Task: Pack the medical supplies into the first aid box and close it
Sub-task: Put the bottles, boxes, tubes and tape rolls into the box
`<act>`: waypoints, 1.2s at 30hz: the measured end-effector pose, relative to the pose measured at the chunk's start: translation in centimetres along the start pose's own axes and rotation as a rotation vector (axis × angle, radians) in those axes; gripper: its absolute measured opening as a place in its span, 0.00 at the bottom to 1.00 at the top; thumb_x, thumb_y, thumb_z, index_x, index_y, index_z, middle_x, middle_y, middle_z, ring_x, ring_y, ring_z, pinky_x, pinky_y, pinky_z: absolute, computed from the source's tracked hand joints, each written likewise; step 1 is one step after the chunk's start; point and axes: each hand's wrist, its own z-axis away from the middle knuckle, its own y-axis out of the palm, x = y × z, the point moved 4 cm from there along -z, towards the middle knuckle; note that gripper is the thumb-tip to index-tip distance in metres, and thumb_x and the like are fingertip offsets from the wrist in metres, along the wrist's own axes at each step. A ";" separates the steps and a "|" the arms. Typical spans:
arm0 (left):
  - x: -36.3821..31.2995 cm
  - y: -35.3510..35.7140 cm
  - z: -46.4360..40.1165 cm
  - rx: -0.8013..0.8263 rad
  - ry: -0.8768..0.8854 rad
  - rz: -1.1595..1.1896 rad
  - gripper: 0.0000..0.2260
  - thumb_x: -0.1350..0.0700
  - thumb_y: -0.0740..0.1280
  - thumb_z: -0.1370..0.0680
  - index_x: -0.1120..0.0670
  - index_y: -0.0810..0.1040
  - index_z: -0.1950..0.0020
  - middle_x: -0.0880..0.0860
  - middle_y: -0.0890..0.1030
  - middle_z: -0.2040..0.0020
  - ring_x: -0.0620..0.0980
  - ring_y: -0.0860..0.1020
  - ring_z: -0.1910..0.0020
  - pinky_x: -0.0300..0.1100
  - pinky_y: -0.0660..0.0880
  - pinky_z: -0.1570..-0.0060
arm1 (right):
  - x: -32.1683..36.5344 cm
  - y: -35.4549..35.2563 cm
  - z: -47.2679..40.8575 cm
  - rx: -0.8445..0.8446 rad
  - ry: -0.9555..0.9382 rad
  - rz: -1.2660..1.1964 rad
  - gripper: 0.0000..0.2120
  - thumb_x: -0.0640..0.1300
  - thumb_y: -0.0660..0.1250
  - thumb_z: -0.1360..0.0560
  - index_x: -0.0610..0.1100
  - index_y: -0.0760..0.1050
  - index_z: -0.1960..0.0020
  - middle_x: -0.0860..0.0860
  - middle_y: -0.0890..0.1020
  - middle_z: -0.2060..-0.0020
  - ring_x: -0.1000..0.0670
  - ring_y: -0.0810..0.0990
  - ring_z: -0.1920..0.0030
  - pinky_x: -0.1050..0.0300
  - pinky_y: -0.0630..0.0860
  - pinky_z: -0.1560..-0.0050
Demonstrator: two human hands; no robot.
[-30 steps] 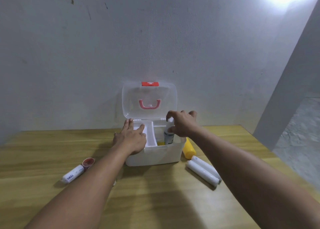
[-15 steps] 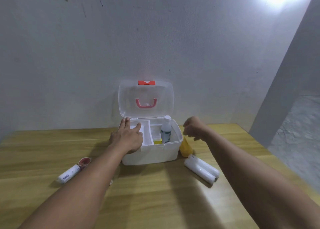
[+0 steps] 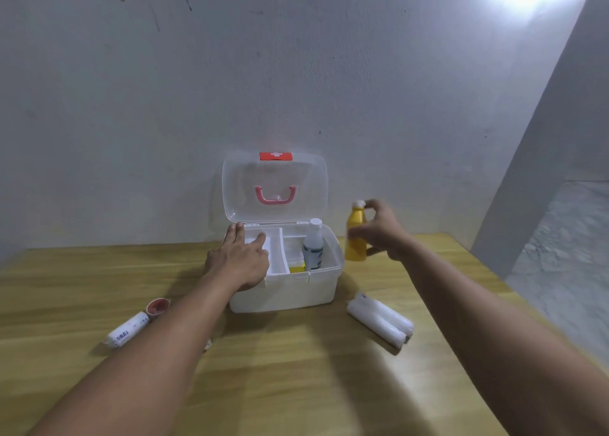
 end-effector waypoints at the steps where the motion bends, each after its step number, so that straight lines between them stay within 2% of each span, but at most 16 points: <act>1: 0.0 0.0 0.0 -0.002 -0.001 0.000 0.24 0.48 0.43 0.18 0.43 0.46 0.22 0.54 0.39 0.21 0.51 0.38 0.22 0.59 0.55 0.26 | 0.9 -0.4 0.1 -0.019 -0.064 0.013 0.36 0.36 0.75 0.32 0.51 0.63 0.30 0.40 0.74 0.44 0.37 0.79 0.48 0.40 0.83 0.55; 4: -0.1 0.0 0.0 0.001 -0.001 -0.001 0.24 0.48 0.43 0.18 0.43 0.45 0.22 0.54 0.39 0.21 0.51 0.38 0.22 0.58 0.55 0.26 | 3.5 -1.0 0.8 -0.067 -0.227 0.076 0.38 0.37 0.76 0.34 0.56 0.63 0.31 0.42 0.76 0.50 0.39 0.81 0.53 0.41 0.83 0.60; 7: -0.1 -0.1 0.1 0.001 -0.003 0.002 0.24 0.48 0.43 0.18 0.43 0.46 0.22 0.54 0.39 0.21 0.51 0.38 0.22 0.58 0.55 0.26 | 5.1 -0.5 1.9 -0.081 -0.345 0.149 0.33 0.39 0.77 0.34 0.56 0.66 0.35 0.49 0.75 0.56 0.40 0.81 0.55 0.39 0.83 0.57; 10: 0.0 0.0 0.0 -0.001 0.001 0.006 0.24 0.48 0.43 0.19 0.44 0.46 0.22 0.54 0.39 0.21 0.51 0.38 0.22 0.59 0.54 0.26 | 5.3 0.9 2.7 -0.055 -0.399 0.185 0.30 0.41 0.77 0.34 0.59 0.66 0.41 0.49 0.76 0.53 0.41 0.81 0.55 0.40 0.82 0.57; 12: 0.0 0.0 -0.1 0.001 0.002 0.010 0.24 0.49 0.43 0.19 0.44 0.46 0.22 0.54 0.39 0.21 0.51 0.38 0.22 0.59 0.54 0.26 | 5.0 2.1 2.9 -0.039 -0.420 0.267 0.28 0.42 0.76 0.33 0.57 0.65 0.41 0.49 0.77 0.51 0.43 0.80 0.55 0.44 0.82 0.55; 14: 0.0 0.0 -0.1 0.005 0.002 0.017 0.24 0.49 0.43 0.19 0.44 0.46 0.22 0.54 0.38 0.21 0.51 0.38 0.22 0.59 0.54 0.26 | 4.5 3.2 3.0 -0.010 -0.432 0.363 0.27 0.43 0.76 0.32 0.56 0.65 0.40 0.48 0.78 0.48 0.44 0.79 0.53 0.47 0.81 0.53; 19: 0.0 0.0 0.0 0.005 -0.005 0.023 0.24 0.49 0.44 0.19 0.43 0.46 0.22 0.54 0.39 0.21 0.51 0.38 0.22 0.59 0.54 0.26 | 3.1 4.8 2.7 0.016 -0.443 0.529 0.19 0.45 0.75 0.31 0.53 0.70 0.45 0.45 0.83 0.51 0.44 0.81 0.53 0.44 0.80 0.51; 23: 0.0 0.1 -0.2 0.004 -0.002 0.017 0.24 0.49 0.44 0.19 0.43 0.46 0.22 0.54 0.38 0.21 0.51 0.38 0.22 0.59 0.54 0.26 | 2.6 4.7 2.4 -0.020 -0.438 0.507 0.12 0.44 0.75 0.31 0.50 0.76 0.50 0.45 0.84 0.52 0.46 0.81 0.55 0.51 0.80 0.54; 26: 0.1 0.2 -0.2 0.002 -0.002 0.016 0.24 0.49 0.43 0.19 0.43 0.46 0.22 0.54 0.39 0.21 0.51 0.38 0.22 0.58 0.54 0.26 | 2.7 4.4 2.4 0.016 -0.432 0.479 0.13 0.45 0.76 0.32 0.48 0.78 0.50 0.47 0.84 0.52 0.48 0.81 0.55 0.48 0.81 0.52; 28: 0.1 0.1 -0.2 -0.001 0.000 0.013 0.24 0.49 0.43 0.19 0.44 0.45 0.22 0.54 0.38 0.21 0.51 0.38 0.22 0.58 0.54 0.26 | 2.6 4.0 2.6 0.028 -0.430 0.435 0.14 0.46 0.76 0.32 0.48 0.78 0.49 0.49 0.84 0.52 0.49 0.81 0.55 0.49 0.81 0.51; 31: 0.1 0.2 -0.4 -0.004 0.003 0.009 0.24 0.49 0.43 0.19 0.44 0.45 0.22 0.54 0.39 0.21 0.51 0.38 0.22 0.59 0.54 0.26 | 2.1 1.9 3.0 -0.128 -0.390 0.315 0.09 0.44 0.72 0.29 0.46 0.78 0.50 0.49 0.84 0.55 0.47 0.82 0.55 0.51 0.79 0.51; 33: 0.1 0.2 -0.4 -0.001 0.000 0.012 0.24 0.49 0.43 0.19 0.43 0.45 0.22 0.54 0.39 0.21 0.51 0.38 0.22 0.58 0.54 0.26 | 1.3 0.2 3.5 -0.201 -0.316 0.424 0.08 0.40 0.68 0.30 0.45 0.79 0.51 0.47 0.84 0.54 0.45 0.81 0.52 0.52 0.79 0.50; 34: 0.1 0.2 -0.4 0.001 -0.002 0.014 0.24 0.49 0.43 0.19 0.43 0.45 0.22 0.54 0.39 0.21 0.51 0.38 0.22 0.58 0.54 0.26 | 0.8 -0.1 3.8 -0.139 -0.257 0.549 0.08 0.40 0.69 0.31 0.45 0.80 0.51 0.47 0.84 0.53 0.45 0.81 0.51 0.53 0.79 0.51; 36: 0.1 0.1 -0.3 0.006 -0.005 0.017 0.24 0.49 0.43 0.19 0.43 0.45 0.22 0.54 0.39 0.21 0.51 0.38 0.22 0.58 0.54 0.26 | -0.6 0.6 4.7 0.120 -0.139 0.810 0.13 0.45 0.74 0.32 0.44 0.81 0.49 0.48 0.84 0.51 0.45 0.81 0.52 0.55 0.78 0.53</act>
